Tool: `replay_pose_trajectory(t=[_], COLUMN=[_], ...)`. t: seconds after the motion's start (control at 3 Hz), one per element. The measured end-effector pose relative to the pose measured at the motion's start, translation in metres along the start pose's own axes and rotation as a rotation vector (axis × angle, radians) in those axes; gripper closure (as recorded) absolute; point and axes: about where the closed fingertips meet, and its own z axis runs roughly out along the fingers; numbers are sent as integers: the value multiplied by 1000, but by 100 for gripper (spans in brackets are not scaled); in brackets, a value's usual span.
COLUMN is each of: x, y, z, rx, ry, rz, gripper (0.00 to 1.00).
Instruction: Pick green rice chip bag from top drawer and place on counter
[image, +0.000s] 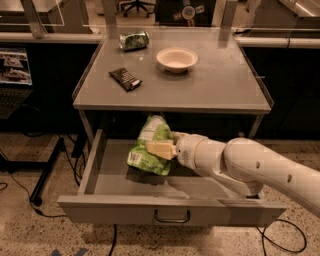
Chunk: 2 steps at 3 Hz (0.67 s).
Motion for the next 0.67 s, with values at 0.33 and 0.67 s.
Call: replay_pose_trajectory(t=[0.33, 0.67], x=[0, 12], y=[7, 21], z=[-27, -61], rx=[2, 3], ry=[-4, -15], rz=[38, 108], gripper=[100, 100])
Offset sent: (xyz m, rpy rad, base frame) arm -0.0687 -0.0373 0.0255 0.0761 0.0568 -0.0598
